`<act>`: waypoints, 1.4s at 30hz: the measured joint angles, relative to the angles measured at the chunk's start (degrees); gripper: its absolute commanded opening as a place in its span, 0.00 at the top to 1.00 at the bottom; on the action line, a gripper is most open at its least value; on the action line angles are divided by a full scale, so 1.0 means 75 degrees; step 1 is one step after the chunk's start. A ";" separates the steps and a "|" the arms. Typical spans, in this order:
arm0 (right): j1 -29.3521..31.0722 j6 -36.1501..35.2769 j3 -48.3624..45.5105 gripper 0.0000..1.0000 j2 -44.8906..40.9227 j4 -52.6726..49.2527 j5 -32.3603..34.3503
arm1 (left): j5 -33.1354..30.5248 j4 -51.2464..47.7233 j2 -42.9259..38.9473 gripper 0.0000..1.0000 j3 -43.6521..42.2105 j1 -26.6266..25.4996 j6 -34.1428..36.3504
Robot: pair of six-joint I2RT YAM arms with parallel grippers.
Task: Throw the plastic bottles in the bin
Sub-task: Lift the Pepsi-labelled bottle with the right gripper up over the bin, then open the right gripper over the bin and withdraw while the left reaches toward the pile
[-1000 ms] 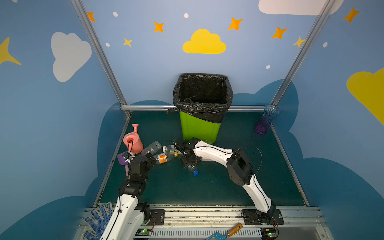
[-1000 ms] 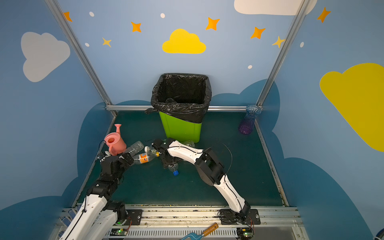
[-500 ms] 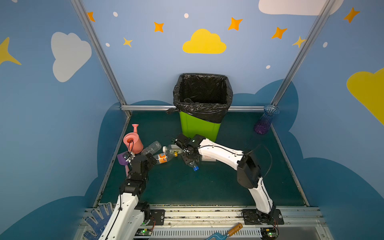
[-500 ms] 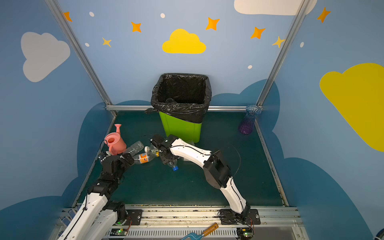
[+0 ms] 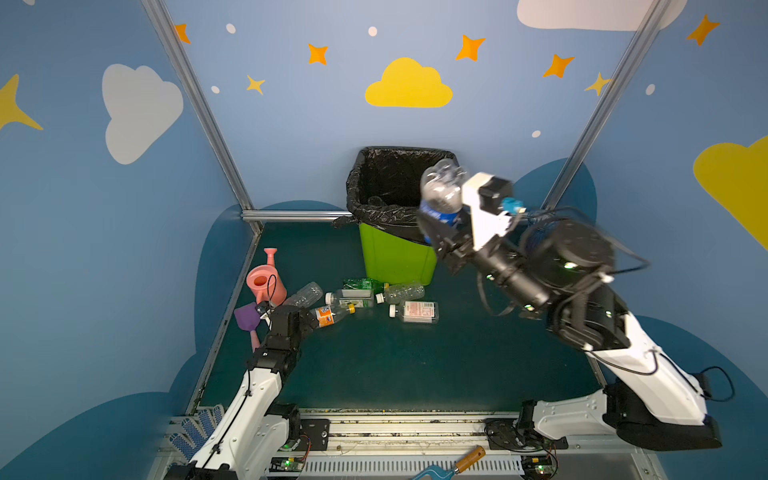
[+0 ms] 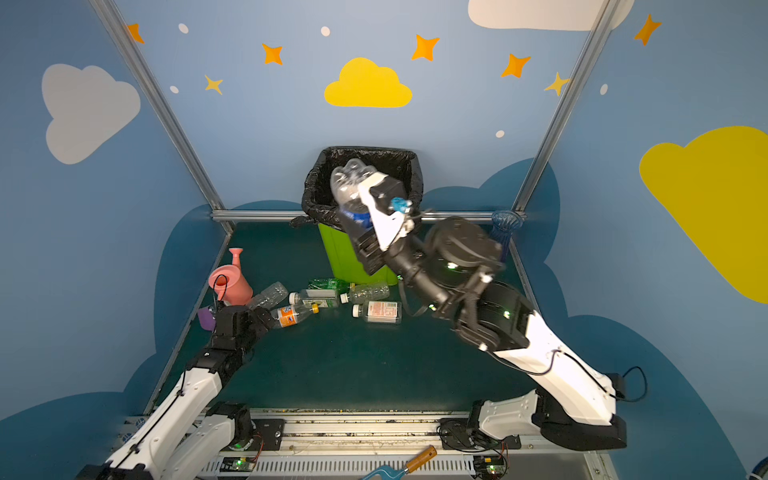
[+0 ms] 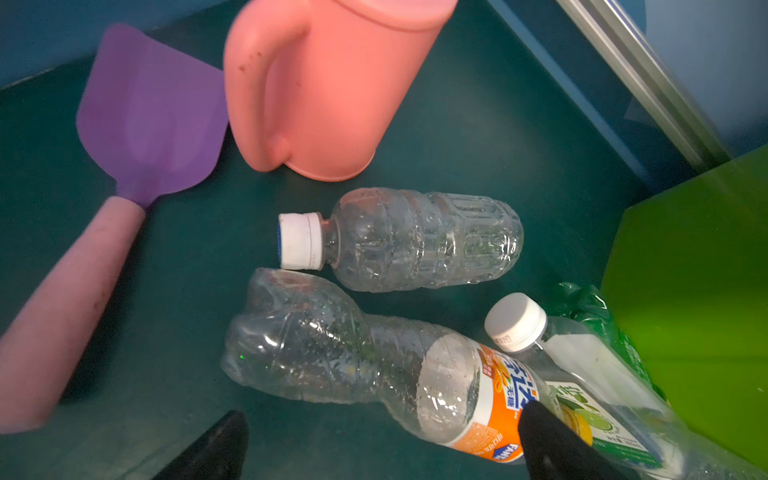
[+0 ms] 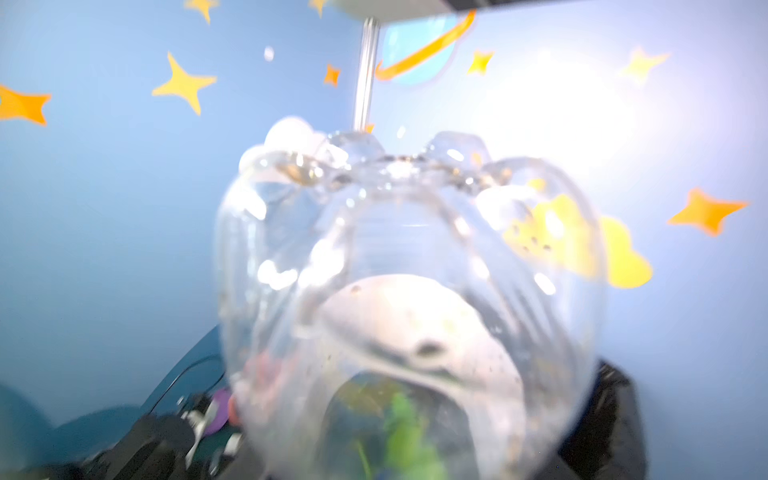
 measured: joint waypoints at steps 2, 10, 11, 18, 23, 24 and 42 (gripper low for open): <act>-0.0638 -0.0163 0.0248 0.44 0.0067 0.0364 -0.0233 | 0.0213 0.0038 0.0134 0.00 0.0114 0.0000 0.0015; -0.3949 0.1772 0.5362 0.31 0.4482 -0.1609 -0.2582 | 0.0749 0.0146 0.0236 0.00 0.0254 -0.0026 0.0055; -0.4156 0.2025 0.6545 0.28 0.5435 -0.2209 -0.2795 | 0.0778 0.0134 0.0207 0.00 0.0254 -0.0038 0.0070; -0.5068 0.3112 0.6280 0.05 0.6764 -0.4272 -0.3203 | 0.0793 -0.0146 -0.0140 0.00 0.0490 -0.0111 0.0417; -0.4966 0.3418 0.1789 0.04 0.3191 -0.2600 -0.3089 | 0.0495 -0.0236 -0.0335 0.00 0.0717 -0.0615 0.0793; -0.4937 0.3453 0.1536 0.04 0.2646 -0.2305 -0.3092 | 0.0405 -0.0268 -0.0347 0.00 0.0764 -0.0781 0.0871; -0.8256 0.6120 -0.7472 0.03 -0.2544 -0.0711 -0.3515 | -0.1067 -0.0149 0.3264 0.00 0.3666 -0.5601 0.5761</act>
